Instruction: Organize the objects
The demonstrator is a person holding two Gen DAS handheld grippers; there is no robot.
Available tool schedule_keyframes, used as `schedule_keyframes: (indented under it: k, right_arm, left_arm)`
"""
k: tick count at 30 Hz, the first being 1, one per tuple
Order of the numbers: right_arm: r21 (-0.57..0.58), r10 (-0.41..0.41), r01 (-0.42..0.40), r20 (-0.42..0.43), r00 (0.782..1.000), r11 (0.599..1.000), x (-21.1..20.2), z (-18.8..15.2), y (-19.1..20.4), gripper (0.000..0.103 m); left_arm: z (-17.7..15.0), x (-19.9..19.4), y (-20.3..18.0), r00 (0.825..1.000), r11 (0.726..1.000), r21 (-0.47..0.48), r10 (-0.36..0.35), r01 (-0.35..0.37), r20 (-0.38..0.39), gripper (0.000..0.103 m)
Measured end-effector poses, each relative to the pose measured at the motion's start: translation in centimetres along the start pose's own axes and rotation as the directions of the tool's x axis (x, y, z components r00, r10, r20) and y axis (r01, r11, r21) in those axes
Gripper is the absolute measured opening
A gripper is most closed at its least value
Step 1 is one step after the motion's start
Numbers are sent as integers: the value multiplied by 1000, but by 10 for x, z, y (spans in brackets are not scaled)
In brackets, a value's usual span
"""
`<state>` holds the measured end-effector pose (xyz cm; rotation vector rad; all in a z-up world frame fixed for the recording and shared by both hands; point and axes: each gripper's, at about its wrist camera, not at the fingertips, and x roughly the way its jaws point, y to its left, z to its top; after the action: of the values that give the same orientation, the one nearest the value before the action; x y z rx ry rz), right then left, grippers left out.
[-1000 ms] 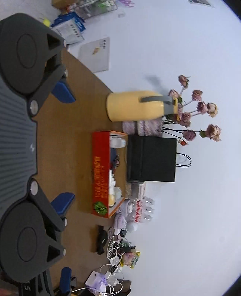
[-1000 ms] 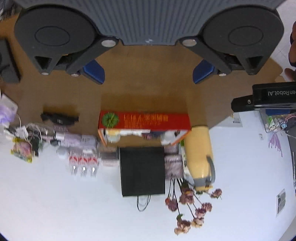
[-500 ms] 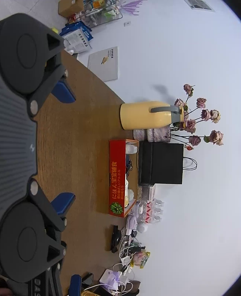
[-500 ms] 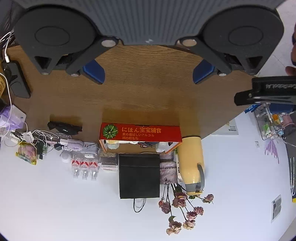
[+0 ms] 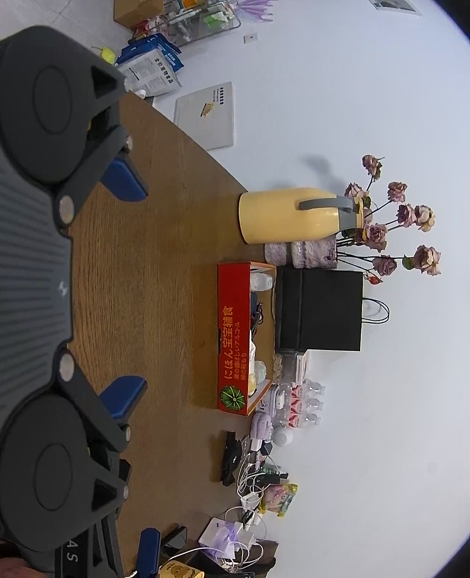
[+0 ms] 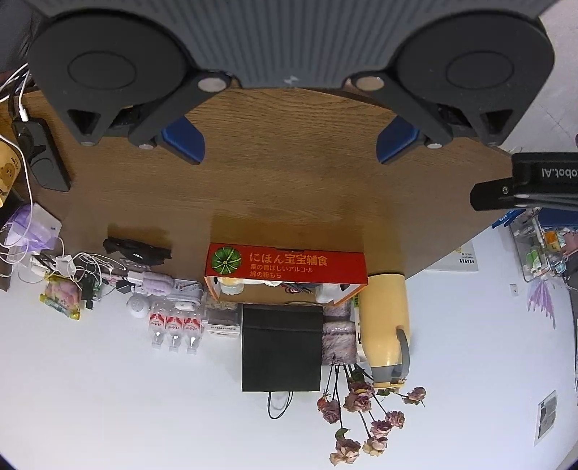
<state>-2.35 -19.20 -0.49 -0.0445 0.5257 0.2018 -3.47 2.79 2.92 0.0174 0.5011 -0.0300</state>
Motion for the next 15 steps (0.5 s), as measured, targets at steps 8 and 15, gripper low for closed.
schedule_keyframes:
  k: [8, 15]
  right_arm:
    - [2, -1, 1, -4, 1000, 1000, 0, -1, -2, 103]
    - [5, 2, -2, -4, 1000, 1000, 0, -1, -3, 103]
  left_arm:
    - [0, 0, 0, 1000, 1000, 2, 0, 0, -4, 103]
    - [0, 1, -1, 1000, 1000, 7, -3, 3, -9, 103]
